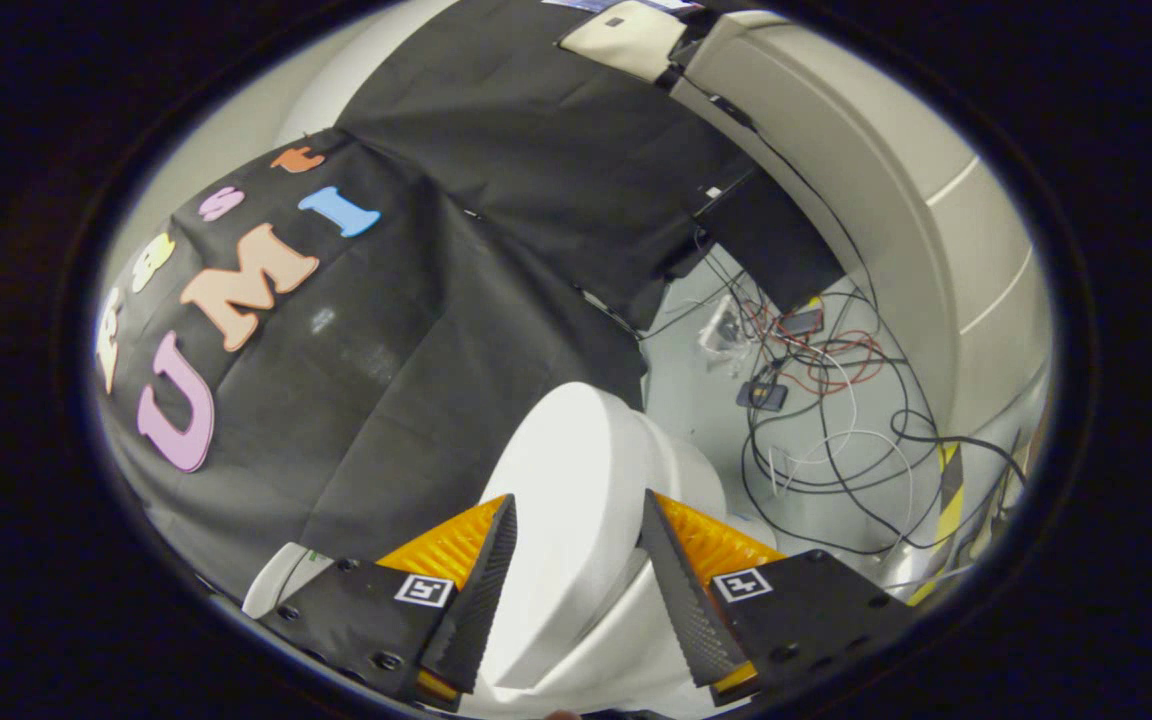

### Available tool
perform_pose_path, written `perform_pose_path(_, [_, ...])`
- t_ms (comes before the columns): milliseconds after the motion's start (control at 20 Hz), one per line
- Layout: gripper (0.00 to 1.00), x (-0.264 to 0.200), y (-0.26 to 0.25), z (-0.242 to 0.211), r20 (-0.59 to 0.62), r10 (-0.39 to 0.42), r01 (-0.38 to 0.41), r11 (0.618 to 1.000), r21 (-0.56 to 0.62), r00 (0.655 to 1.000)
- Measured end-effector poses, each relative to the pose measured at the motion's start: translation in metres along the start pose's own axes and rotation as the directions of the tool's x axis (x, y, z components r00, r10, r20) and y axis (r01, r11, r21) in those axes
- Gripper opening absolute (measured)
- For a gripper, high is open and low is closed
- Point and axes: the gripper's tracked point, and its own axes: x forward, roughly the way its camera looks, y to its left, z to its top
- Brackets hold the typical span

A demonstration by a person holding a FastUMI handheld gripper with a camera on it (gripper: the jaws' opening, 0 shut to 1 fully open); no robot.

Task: Open the toilet lid.

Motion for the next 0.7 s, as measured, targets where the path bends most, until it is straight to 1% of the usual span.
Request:
perform_pose_path(50, [0.78, 0.002, -0.005, -0.004, -0.011, -0.014, 0.014, 1.0, 0.012, 1.0])
perform_pose_path(150, [0.74, 0.009, -0.021, -0.015, -0.056, -0.068, 0.07, 0.997, 0.034, 0.996])
perform_pose_path(300, [0.69, 0.017, -0.026, -0.03, -0.109, -0.074, 0.079, 0.996, 0.038, 0.991])
perform_pose_path(450, [0.7, 0.027, -0.026, -0.046, -0.187, -0.073, 0.081, 0.996, 0.032, 0.98])
perform_pose_path(500, [0.7, 0.03, -0.033, -0.049, -0.205, -0.112, 0.118, 0.993, 0.016, 0.972])
perform_pose_path(550, [0.61, 0.035, -0.047, -0.054, -0.231, -0.156, 0.162, 0.987, 0.004, 0.96])
perform_pose_path(600, [0.53, 0.04, -0.046, -0.052, -0.244, -0.128, 0.139, 0.99, 0.029, 0.961])
perform_pose_path(700, [0.36, 0.037, -0.045, -0.05, -0.242, -0.122, 0.139, 0.989, 0.056, 0.963])
